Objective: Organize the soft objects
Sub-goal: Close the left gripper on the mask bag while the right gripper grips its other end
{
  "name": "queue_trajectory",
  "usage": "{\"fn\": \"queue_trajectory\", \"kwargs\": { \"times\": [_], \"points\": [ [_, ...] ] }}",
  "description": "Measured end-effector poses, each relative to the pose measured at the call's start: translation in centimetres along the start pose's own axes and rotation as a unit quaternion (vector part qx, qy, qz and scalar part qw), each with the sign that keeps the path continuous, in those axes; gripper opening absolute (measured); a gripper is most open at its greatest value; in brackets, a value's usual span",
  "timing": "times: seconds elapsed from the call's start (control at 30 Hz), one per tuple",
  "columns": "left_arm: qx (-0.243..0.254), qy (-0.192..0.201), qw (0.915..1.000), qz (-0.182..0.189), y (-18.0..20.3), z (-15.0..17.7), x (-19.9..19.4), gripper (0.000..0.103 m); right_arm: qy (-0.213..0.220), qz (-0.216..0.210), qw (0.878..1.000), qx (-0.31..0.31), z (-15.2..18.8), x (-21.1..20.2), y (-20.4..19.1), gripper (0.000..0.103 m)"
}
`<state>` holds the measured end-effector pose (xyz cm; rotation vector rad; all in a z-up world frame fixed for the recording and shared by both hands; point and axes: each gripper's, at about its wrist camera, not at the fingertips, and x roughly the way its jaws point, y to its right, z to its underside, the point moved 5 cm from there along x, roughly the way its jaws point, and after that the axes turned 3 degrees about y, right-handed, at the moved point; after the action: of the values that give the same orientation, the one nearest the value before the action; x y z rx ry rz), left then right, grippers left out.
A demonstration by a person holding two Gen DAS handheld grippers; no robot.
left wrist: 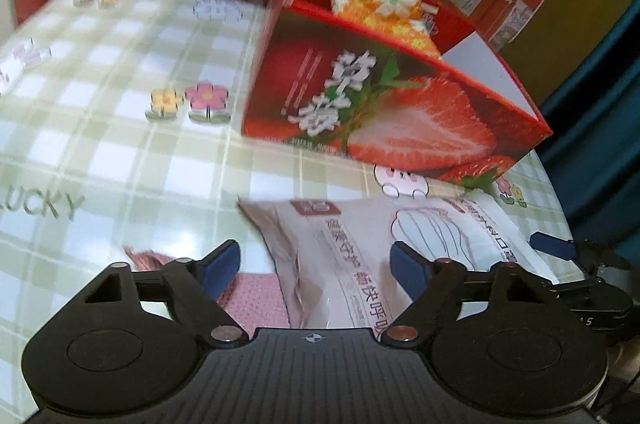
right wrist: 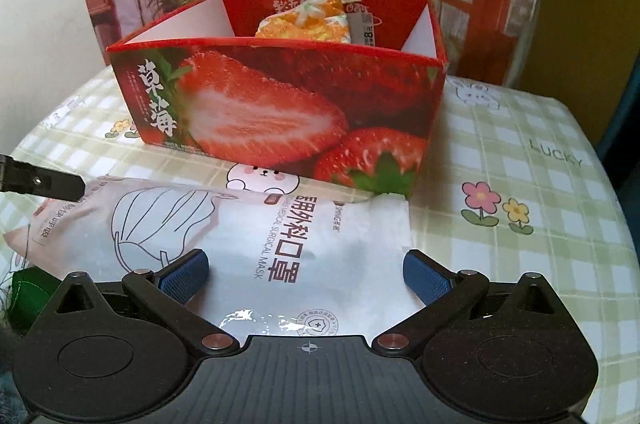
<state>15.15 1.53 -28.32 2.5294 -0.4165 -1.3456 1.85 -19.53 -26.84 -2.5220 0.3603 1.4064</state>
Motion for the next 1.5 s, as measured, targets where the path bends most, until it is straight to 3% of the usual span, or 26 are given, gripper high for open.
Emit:
{"fn": "queue_trajectory", "kwargs": {
  "times": [0.27,0.53,0.9,1.17,1.37,1.5],
  "points": [
    [-0.013,-0.032,0.9987,0.039,-0.3,-0.3,2.1,0.076,-0.013,-0.013,1.0,0.013,0.0,0.8,0.3,0.103],
    [-0.03,-0.029,0.9985,0.036,-1.2,-1.2,3.8,0.065,-0.042,-0.032,0.998,0.022,-0.8,2.5,0.8,0.103],
    [-0.066,-0.029,0.9961,0.051,-2.3,-0.7,3.9,0.065,-0.067,-0.086,0.993,0.043,-4.1,3.3,3.5,0.102],
    [-0.053,-0.044,0.9958,0.06,-1.8,-0.9,4.5,0.067,-0.136,-0.108,0.982,0.067,-3.5,6.7,4.7,0.099],
    [-0.038,-0.045,0.9964,0.061,-1.3,-1.4,4.6,0.067,-0.145,-0.127,0.976,0.101,-2.9,7.2,4.8,0.1],
    [-0.029,-0.039,0.9969,0.061,-0.9,-1.7,4.4,0.067,-0.134,-0.134,0.977,0.094,-3.0,6.5,4.0,0.092]
  ]
}}
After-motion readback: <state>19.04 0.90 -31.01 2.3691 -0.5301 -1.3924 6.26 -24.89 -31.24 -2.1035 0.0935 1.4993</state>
